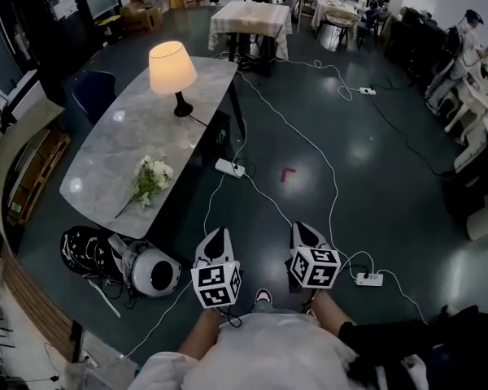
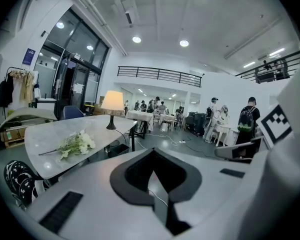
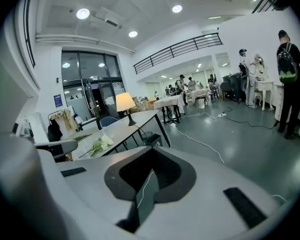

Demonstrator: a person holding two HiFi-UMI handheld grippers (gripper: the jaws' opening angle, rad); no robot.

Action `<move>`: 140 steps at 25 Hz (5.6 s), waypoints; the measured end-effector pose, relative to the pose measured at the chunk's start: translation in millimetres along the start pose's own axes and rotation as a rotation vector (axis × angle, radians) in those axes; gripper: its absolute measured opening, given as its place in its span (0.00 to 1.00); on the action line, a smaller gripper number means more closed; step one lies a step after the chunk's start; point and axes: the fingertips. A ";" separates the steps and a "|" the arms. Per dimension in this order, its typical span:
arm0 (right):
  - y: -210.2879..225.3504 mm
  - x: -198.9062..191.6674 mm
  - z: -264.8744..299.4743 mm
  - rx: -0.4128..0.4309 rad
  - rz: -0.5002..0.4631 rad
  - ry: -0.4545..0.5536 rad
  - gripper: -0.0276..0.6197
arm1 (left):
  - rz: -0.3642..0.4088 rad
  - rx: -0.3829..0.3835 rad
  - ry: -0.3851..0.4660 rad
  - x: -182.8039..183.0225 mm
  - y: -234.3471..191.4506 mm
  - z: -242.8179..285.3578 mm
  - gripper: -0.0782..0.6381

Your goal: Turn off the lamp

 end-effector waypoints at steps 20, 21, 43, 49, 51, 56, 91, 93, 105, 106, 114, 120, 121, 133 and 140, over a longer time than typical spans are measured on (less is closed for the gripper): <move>55.3 7.2 76.5 0.012 0.020 -0.068 0.04 | 0.002 0.049 -0.074 -18.9 7.2 76.3 0.11; 57.1 7.3 80.1 0.009 0.019 -0.071 0.04 | 0.001 0.046 -0.075 -19.7 6.8 81.1 0.11; 62.0 75.9 244.1 0.053 -0.054 -0.096 0.04 | -0.034 0.100 -0.063 17.8 -55.3 240.3 0.11; 50.1 103.9 311.5 0.088 -0.071 -0.100 0.04 | -0.041 0.115 -0.058 40.1 -82.6 297.1 0.11; 44.3 113.9 332.5 0.104 -0.085 -0.101 0.04 | -0.046 0.123 -0.046 50.7 -92.2 315.3 0.11; 27.6 138.9 380.7 0.144 -0.127 -0.100 0.04 | -0.054 0.141 -0.019 72.8 -117.0 354.8 0.11; 30.8 30.2 524.4 0.395 -0.171 -0.331 0.04 | -0.091 0.317 -0.321 -67.8 -163.3 430.7 0.11; 38.4 17.2 534.0 0.410 -0.184 -0.335 0.04 | -0.101 0.309 -0.322 -79.6 -157.1 444.8 0.11; 59.5 -78.3 593.3 0.441 -0.129 -0.373 0.04 | -0.170 0.307 -0.354 -197.0 -166.7 501.7 0.11; 60.1 -83.8 599.2 0.451 -0.141 -0.368 0.04 | -0.164 0.305 -0.355 -205.3 -170.0 506.4 0.11; 70.7 -149.6 645.3 0.520 -0.157 -0.375 0.04 | -0.136 0.365 -0.361 -250.0 -202.4 523.8 0.11; 59.0 -199.8 668.7 0.577 -0.138 -0.409 0.04 | -0.147 0.402 -0.374 -273.7 -224.3 531.8 0.11; 55.0 -206.4 672.0 0.591 -0.162 -0.409 0.04 | -0.147 0.406 -0.374 -276.3 -227.3 533.6 0.11; -8.9 -248.3 703.5 0.876 -0.389 -0.405 0.21 | -0.174 0.466 -0.397 -299.7 -248.2 540.1 0.11; -20.8 -267.3 708.3 1.015 -0.551 -0.424 0.21 | -0.173 0.476 -0.400 -299.5 -256.3 545.2 0.11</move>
Point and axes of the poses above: the fingertips, and each gripper's own axes: z forward along the fingers, y to its right, x out of its top, and after that the axes turned 6 degrees about y, right-handed
